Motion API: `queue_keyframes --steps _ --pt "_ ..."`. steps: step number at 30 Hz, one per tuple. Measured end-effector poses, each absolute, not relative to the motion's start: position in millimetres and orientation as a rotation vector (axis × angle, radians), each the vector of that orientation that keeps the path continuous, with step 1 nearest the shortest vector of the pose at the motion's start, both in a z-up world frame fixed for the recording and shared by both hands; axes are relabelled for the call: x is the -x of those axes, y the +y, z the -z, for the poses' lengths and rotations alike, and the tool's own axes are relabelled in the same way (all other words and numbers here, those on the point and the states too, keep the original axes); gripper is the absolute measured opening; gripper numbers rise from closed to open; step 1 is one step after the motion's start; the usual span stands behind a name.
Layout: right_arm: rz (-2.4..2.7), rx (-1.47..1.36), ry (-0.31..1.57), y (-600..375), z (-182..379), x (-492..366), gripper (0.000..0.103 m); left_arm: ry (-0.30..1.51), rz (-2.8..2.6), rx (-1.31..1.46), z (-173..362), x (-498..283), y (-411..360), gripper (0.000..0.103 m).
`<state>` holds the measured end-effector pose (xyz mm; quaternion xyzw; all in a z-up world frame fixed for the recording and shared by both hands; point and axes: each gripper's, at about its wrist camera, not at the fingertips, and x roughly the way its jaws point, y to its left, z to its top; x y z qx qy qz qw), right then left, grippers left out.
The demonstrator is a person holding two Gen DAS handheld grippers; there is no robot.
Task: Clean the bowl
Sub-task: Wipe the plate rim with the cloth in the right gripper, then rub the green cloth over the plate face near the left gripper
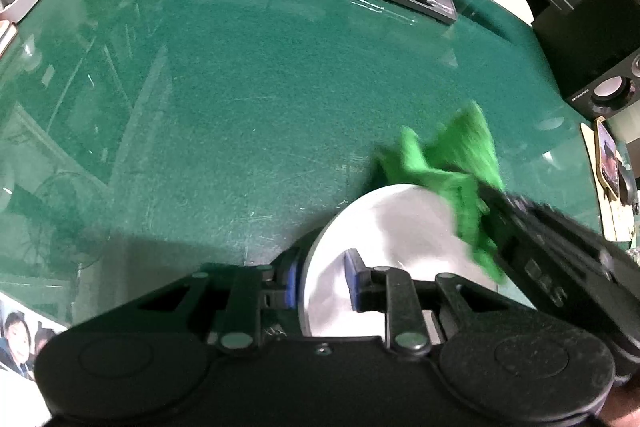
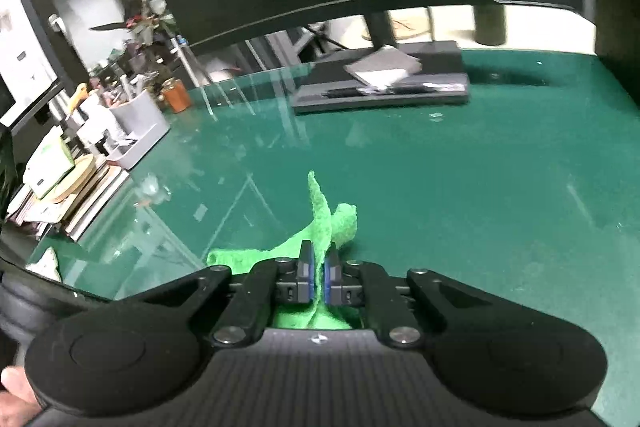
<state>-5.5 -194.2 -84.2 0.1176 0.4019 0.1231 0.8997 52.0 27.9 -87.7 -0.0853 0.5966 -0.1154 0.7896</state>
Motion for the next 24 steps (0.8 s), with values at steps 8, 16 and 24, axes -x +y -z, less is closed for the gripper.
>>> queue_keyframes --steps 8,16,24 --pt "-0.241 -0.253 0.840 -192.2 86.6 2.3 0.005 1.288 0.243 0.176 86.8 -51.5 26.8 0.024" --pt "-0.222 -0.274 0.869 -205.8 84.3 22.1 0.005 1.285 0.243 0.174 86.6 -51.0 26.9 0.025" --pt "-0.235 -0.278 0.842 -196.2 89.9 2.1 0.006 1.287 0.239 0.155 86.5 -52.5 22.7 0.026"
